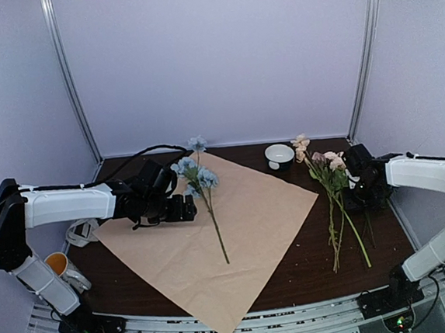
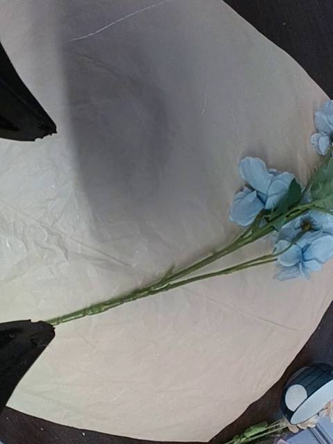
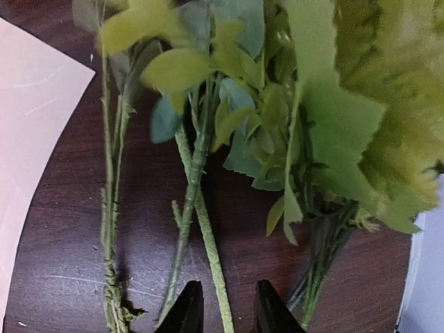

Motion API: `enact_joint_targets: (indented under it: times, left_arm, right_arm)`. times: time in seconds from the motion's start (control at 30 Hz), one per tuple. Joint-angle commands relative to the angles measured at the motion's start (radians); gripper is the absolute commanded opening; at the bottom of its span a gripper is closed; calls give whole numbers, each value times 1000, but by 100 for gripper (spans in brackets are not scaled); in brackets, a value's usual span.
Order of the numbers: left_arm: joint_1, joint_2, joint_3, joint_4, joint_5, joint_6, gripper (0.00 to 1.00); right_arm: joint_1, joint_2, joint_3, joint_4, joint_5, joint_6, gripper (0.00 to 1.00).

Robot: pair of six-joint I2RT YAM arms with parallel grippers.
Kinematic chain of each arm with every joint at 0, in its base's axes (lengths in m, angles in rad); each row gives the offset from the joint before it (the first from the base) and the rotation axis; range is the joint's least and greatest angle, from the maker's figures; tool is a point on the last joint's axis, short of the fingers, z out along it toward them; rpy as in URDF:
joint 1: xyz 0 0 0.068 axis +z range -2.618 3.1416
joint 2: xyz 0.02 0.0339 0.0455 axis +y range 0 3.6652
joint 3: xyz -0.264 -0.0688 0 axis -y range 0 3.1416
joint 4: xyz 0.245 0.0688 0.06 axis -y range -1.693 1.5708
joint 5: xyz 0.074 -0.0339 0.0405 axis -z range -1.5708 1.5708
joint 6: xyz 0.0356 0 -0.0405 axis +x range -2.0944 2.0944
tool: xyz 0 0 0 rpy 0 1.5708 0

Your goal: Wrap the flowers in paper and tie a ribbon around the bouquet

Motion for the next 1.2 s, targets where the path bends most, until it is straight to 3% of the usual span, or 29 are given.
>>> enact_joint_targets:
  times: [0.0,0.13,0.43,0.53,0.7,0.87,0.93,1.07,1.17]
  left_arm:
    - [5,-22,-12,31,-3,12,93]
    - [7,-22,-17,27,-12,23,93]
    - [7,-7,-4,33,-6,35,93]
    - [7,4,4,36,0,44,93]
    - [13,17,6,50,16,50,93]
    - [24,14,3,45,19,70,93]
    - [30,14,5,48,19,75,93]
    - [35,16,7,53,31,85,93]
    - [35,27,11,57,39,93,93]
  right_arm:
    - [-14,90,-18,69,-67,36,28]
    - [-31,117,-27,108,-29,58,35]
    - [-41,40,61,8,46,-3,31]
    - [-60,-52,35,-12,164,12,39]
    - [-115,-26,5,21,109,11,63]
    - [-142,118,32,37,42,-5,67]
    - [-149,156,40,38,56,-18,60]
    - [-149,155,57,33,108,-37,17]
    - [-146,97,40,41,155,-42,0]
